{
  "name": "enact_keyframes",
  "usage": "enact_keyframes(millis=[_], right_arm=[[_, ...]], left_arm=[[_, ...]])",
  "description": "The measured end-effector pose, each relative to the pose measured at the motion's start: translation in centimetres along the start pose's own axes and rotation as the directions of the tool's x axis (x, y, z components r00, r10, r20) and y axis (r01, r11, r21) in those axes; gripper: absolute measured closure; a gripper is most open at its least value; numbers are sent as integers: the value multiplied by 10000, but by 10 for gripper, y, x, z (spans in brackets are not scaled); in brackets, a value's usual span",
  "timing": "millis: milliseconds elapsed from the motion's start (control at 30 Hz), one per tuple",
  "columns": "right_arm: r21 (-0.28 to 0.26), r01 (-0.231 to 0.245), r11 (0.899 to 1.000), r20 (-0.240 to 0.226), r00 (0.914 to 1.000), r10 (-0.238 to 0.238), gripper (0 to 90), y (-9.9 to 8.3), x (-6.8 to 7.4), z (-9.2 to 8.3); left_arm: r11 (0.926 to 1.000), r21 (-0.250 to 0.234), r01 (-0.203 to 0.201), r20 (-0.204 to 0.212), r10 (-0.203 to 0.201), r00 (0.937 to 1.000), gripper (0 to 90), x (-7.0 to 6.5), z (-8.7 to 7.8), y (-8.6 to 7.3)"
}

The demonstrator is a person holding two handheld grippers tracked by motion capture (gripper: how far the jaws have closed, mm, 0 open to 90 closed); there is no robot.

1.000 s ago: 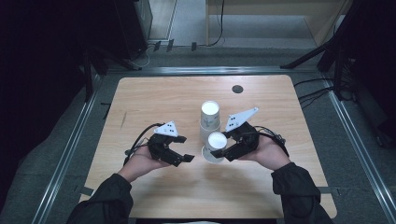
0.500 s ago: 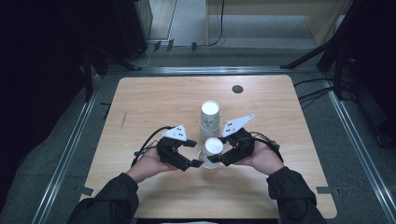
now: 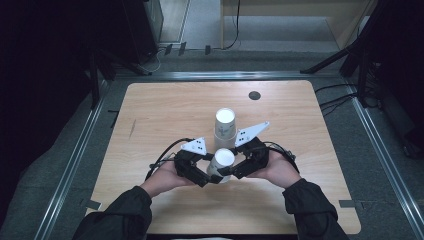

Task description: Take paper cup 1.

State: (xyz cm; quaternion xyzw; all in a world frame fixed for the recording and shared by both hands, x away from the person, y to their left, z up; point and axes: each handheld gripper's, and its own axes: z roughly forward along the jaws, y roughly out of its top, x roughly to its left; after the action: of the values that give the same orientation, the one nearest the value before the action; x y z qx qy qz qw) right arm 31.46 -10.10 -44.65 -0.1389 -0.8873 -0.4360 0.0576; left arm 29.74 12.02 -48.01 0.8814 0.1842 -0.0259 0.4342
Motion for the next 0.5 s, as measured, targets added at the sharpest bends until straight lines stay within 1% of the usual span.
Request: enact_keyframes(millis=[233, 267, 300, 367, 500], right_arm=[[-62, -70, 10000, -126, 9999, 69, 334, 1, -1, 2], [-78, -147, 9999, -151, 9998, 146, 334, 1, -1, 2], [-87, -191, 9998, -147, 9997, 190, 335, 1, -1, 2], [-107, -205, 9997, -151, 9997, 203, 336, 1, -1, 2], [-151, -238, 9996, -173, 9996, 235, 334, 1, -1, 1]], left_arm=[[9999, -109, -8, 21, 8, 10000, 218, -1, -1, 0], [9999, -133, -34, 69, 35, 10000, 229, -1, -1, 0], [9998, -158, -100, 104, 102, 9999, 260, -1, -2, 0], [9996, -182, -193, 58, 194, 9998, 263, -2, -3, 1], [9997, -192, -169, 94, 171, 9998, 273, -2, -3, 1]])
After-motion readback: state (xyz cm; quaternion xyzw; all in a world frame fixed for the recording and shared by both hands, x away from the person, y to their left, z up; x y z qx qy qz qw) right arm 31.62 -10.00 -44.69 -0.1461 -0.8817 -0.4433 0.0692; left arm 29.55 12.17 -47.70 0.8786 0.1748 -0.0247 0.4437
